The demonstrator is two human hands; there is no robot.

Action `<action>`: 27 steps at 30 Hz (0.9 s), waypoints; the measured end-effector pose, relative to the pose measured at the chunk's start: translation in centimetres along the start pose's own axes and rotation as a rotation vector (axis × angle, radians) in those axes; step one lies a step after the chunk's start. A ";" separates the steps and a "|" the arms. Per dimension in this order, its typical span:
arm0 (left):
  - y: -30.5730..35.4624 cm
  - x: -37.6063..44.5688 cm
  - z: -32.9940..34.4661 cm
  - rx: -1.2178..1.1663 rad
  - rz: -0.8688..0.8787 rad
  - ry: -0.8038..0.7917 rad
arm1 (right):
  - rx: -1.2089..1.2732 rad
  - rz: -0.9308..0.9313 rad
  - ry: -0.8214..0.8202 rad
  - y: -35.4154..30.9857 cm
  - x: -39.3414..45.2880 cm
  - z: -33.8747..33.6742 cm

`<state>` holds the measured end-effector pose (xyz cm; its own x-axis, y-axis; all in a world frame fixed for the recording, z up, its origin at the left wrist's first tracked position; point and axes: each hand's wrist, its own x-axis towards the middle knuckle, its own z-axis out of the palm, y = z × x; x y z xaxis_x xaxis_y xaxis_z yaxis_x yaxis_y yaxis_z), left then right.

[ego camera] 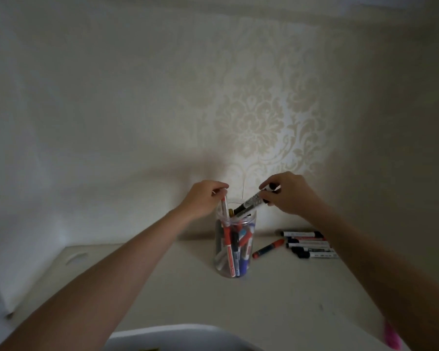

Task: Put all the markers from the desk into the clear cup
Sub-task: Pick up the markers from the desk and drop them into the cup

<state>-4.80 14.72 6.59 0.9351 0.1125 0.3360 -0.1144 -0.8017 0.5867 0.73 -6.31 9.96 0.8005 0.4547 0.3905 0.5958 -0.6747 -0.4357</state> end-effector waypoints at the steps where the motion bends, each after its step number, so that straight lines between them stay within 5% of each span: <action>1: 0.1 0.2 0.2 0.013 0.003 -0.012 | -0.020 0.000 -0.032 -0.3 0.2 0.0; 11: -0.6 2.2 2.9 0.331 -0.045 -0.288 | -0.029 0.068 -0.118 -1.1 2.1 0.6; 16: -1.4 1.0 1.6 -0.087 0.014 -0.006 | 0.020 0.077 -0.020 -0.9 1.6 0.6; 18: -0.7 0.6 1.0 -0.185 0.082 -0.036 | 0.073 0.103 0.007 -1.2 1.7 0.5; 27: 0.3 -0.3 2.6 -0.162 0.079 0.011 | 0.078 0.138 -0.007 -1.5 1.9 3.8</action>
<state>-4.23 12.95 4.75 0.9173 0.0601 0.3936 -0.2407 -0.7037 0.6685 1.61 -2.26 8.29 0.8756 0.3651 0.3164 0.4828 -0.6839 -0.5470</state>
